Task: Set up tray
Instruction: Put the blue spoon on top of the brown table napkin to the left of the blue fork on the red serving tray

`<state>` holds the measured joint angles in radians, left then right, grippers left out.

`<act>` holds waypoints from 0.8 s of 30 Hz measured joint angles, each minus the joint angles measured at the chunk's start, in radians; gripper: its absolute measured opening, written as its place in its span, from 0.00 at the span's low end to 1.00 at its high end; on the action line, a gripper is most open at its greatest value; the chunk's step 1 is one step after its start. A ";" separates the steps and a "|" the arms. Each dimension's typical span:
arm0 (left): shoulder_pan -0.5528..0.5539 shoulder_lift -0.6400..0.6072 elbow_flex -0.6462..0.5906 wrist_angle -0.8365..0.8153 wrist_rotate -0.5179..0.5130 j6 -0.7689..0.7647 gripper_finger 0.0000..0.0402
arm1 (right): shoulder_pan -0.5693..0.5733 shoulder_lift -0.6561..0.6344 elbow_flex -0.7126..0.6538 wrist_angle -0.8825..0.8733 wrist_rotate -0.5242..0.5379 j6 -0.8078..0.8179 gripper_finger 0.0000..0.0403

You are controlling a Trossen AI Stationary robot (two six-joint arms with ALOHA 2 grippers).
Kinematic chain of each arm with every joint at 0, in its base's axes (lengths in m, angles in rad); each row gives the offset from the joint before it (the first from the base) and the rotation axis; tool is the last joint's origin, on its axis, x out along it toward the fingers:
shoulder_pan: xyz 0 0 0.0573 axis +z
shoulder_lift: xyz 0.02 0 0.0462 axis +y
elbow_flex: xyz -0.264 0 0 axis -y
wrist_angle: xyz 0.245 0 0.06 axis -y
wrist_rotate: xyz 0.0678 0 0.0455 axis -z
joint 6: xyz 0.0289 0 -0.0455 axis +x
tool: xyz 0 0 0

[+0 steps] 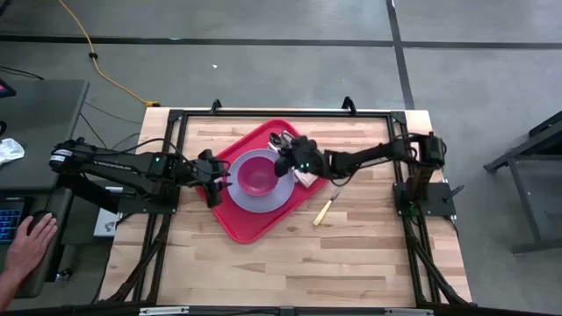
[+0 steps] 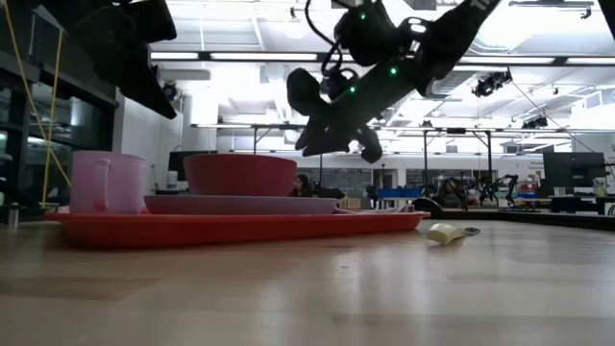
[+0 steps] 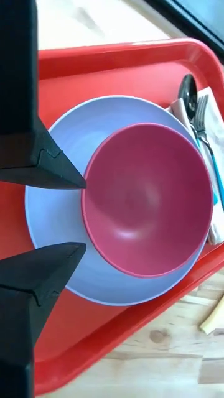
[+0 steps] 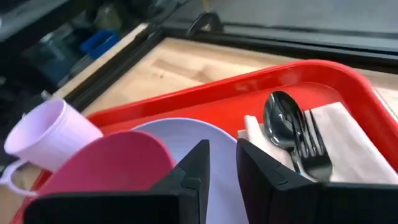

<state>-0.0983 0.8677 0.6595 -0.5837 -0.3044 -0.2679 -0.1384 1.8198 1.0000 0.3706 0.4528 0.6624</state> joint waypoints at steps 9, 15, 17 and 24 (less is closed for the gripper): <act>0.000 0.000 0.000 0.055 -0.060 -0.241 0.45 | -0.180 0.000 0.000 -0.098 -0.487 -0.104 0.14; 0.000 0.000 0.000 0.069 -0.068 -0.263 0.45 | -0.285 0.000 0.000 -0.235 -0.748 -0.131 0.11; 0.000 0.000 0.000 0.064 -0.068 -0.263 0.45 | -0.304 0.000 0.000 -0.271 -0.791 -0.154 0.10; 0.000 0.000 0.000 0.058 -0.069 -0.262 0.45 | -0.306 -0.043 0.000 -0.364 -0.796 -0.284 0.04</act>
<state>-0.0982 0.8680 0.6598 -0.5255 -0.3737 -0.5297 -0.4441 1.7773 0.9997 0.0066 -0.3428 0.3783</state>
